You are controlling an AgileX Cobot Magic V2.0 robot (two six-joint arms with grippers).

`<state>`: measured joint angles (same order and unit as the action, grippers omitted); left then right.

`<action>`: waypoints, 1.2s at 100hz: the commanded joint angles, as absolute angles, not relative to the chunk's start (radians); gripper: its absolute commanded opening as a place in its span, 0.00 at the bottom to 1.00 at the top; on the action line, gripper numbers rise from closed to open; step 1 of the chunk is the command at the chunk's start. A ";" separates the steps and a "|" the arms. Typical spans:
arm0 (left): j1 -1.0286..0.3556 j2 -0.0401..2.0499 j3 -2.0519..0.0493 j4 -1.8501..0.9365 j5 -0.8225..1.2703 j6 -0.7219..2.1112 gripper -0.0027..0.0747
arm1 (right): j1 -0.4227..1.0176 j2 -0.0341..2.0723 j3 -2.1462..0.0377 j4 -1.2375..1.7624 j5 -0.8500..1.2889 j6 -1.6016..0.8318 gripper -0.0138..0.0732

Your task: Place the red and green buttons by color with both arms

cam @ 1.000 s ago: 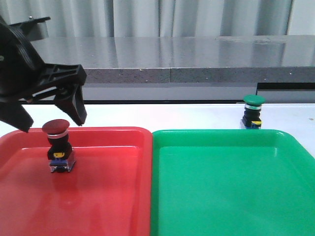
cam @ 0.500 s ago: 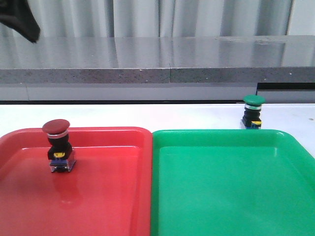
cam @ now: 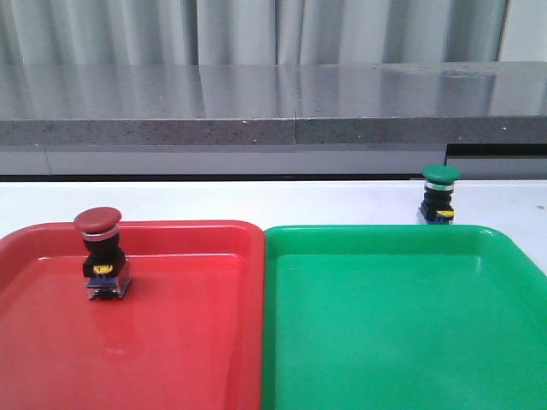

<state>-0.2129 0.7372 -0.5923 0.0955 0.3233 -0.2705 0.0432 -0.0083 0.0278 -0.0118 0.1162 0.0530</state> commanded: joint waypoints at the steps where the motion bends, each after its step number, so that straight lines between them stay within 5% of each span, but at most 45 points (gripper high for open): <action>1: -0.209 0.656 -0.568 0.103 0.245 -0.280 0.85 | 0.035 -0.032 0.013 -0.011 0.037 0.046 0.03; 20: -0.209 0.526 -0.486 0.105 0.261 -0.280 0.83 | 0.035 -0.032 0.013 -0.011 0.037 0.046 0.03; 34: -0.209 0.495 -0.476 0.129 0.290 -0.280 0.72 | 0.035 -0.032 0.013 -0.011 0.037 0.046 0.03; 72: -0.209 0.495 -0.476 0.143 0.294 -0.280 0.01 | 0.035 -0.032 0.013 -0.011 0.037 0.046 0.03; 120: -0.209 0.495 -0.476 0.143 0.295 -0.280 0.01 | 0.035 -0.032 0.013 -0.011 0.037 0.046 0.03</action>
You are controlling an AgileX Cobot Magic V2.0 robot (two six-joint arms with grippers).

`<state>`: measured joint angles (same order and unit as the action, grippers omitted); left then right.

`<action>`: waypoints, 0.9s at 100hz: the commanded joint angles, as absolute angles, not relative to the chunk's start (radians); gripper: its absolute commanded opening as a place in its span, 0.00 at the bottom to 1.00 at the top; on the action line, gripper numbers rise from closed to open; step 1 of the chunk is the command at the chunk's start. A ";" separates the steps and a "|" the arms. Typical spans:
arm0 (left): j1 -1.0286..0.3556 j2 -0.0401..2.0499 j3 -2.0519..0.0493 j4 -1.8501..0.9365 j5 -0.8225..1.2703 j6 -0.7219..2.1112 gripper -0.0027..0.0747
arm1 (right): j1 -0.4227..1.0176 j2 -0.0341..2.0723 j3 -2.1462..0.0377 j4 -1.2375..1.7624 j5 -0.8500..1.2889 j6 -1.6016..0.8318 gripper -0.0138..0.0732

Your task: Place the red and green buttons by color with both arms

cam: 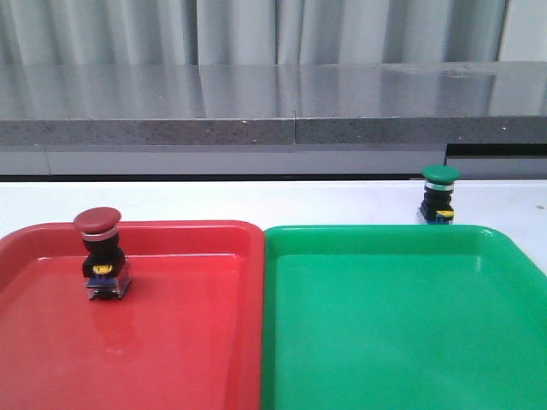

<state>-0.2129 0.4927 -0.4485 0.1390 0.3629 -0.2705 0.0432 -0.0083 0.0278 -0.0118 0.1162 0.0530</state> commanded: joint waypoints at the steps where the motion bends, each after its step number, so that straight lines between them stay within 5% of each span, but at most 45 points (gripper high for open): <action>1: -0.209 0.495 -0.476 0.143 0.295 -0.280 0.01 | 0.035 -0.032 0.013 -0.011 0.037 0.046 0.03; 90: -0.194 0.360 -0.307 0.167 0.078 -0.244 0.01 | 0.035 -0.032 0.013 -0.011 0.037 0.046 0.03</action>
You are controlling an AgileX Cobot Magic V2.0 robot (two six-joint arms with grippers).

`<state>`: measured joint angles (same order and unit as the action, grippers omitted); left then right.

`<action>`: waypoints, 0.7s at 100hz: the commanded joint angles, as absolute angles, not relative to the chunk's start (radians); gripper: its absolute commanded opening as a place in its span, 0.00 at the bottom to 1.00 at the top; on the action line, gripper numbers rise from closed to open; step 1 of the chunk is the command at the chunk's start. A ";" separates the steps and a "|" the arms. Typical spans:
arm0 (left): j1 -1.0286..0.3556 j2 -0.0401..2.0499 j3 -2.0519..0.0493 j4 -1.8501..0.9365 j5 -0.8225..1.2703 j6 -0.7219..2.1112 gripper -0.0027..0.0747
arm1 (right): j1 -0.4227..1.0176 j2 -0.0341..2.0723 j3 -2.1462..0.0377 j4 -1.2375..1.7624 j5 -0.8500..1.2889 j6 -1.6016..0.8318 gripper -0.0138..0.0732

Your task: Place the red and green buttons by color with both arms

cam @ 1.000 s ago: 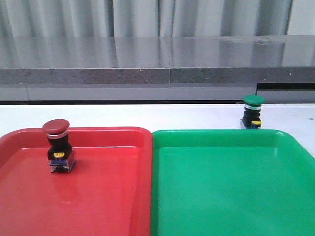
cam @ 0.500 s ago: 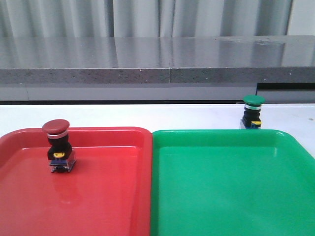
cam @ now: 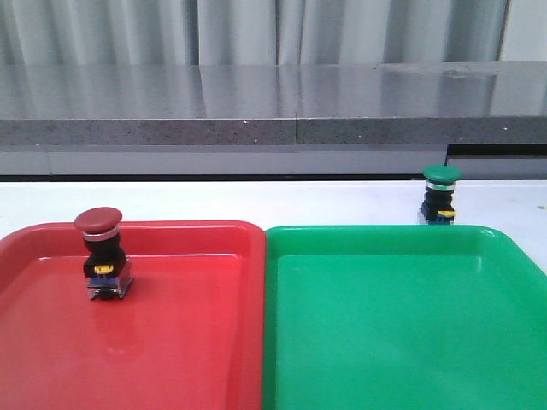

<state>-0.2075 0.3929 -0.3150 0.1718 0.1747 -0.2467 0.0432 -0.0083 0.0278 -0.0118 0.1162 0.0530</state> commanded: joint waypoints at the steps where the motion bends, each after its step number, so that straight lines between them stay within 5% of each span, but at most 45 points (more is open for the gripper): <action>1: -0.189 0.352 -0.300 0.167 0.078 -0.244 0.01 | 0.035 -0.032 0.013 -0.011 0.037 0.046 0.03; 70: -0.056 -0.036 0.004 0.158 0.031 -0.244 0.01 | 0.035 -0.032 0.013 -0.011 0.037 0.046 0.03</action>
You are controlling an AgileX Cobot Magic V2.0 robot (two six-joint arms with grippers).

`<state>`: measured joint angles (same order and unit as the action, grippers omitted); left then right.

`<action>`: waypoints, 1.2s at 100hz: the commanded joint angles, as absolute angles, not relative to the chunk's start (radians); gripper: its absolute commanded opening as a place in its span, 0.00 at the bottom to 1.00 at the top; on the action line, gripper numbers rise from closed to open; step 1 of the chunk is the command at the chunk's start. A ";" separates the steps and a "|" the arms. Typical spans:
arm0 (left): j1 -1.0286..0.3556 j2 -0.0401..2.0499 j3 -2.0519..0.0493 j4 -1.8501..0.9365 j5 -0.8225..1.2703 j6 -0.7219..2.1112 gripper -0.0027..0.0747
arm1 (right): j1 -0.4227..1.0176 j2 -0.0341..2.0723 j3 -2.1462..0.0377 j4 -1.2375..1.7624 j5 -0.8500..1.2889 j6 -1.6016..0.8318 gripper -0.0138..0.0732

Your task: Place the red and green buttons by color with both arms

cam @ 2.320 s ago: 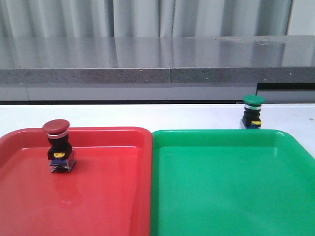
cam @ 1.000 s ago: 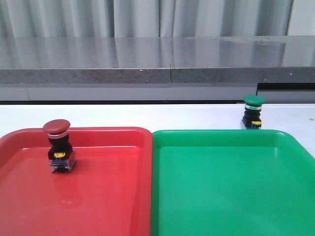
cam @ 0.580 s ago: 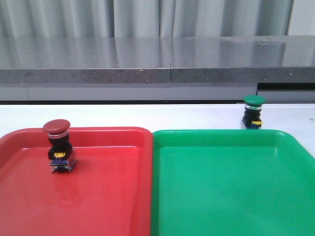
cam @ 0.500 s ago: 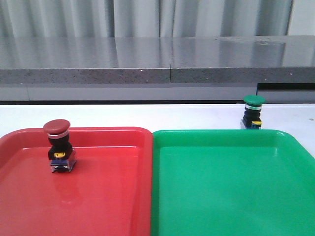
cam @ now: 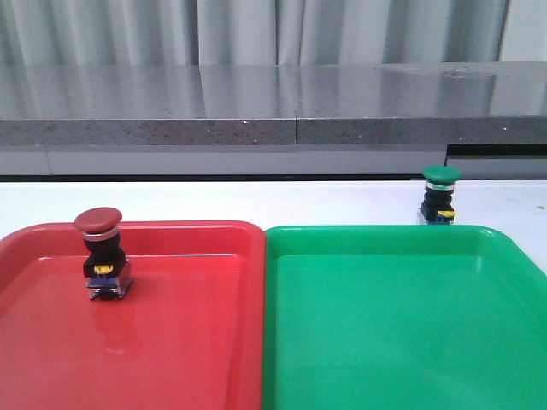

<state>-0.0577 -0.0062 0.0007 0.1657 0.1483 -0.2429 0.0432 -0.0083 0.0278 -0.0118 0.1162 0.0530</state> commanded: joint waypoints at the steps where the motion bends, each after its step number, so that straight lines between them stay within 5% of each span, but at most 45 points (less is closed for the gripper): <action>1: -0.056 -0.036 0.008 0.158 0.029 -0.244 0.01 | 0.035 -0.032 0.013 -0.011 0.037 0.046 0.03; 120: -0.056 -0.036 0.043 0.146 -0.035 -0.244 0.01 | 0.035 -0.032 0.013 -0.011 0.037 0.046 0.03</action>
<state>-0.0566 -0.0062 0.0007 0.1546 0.0491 -0.2429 0.0432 -0.0083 0.0278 -0.0118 0.1162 0.0530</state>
